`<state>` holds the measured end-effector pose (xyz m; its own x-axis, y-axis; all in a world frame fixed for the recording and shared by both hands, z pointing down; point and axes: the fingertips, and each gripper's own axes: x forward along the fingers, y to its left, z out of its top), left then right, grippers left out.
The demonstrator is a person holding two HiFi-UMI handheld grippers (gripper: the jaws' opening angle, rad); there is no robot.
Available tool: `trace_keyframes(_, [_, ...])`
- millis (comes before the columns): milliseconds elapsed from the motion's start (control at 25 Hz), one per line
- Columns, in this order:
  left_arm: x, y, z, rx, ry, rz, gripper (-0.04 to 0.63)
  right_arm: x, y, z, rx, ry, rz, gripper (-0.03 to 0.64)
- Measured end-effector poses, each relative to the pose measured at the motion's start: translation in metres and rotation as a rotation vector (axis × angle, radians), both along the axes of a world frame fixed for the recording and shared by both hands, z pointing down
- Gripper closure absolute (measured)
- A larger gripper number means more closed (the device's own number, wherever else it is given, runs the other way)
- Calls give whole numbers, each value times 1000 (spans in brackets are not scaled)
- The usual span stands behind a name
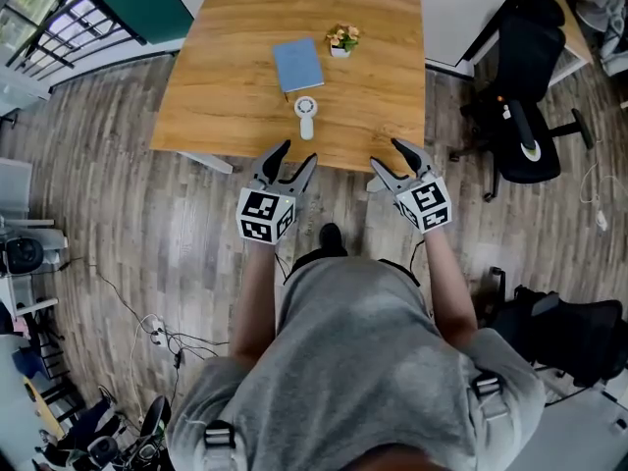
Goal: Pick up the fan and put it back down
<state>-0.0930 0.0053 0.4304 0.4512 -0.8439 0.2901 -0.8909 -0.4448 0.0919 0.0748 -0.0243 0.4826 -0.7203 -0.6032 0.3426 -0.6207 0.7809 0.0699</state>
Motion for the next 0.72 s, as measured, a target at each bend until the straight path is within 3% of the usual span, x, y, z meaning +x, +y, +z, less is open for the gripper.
trace_keyframes(400, [-26,-33,8,-24,-19,38,344,-19,-29,6,-13,-7,62,365])
trace_keyframes(720, [-21,-43,22,-61,-22,71,344,-11,-42,22,-57,-16,97,366])
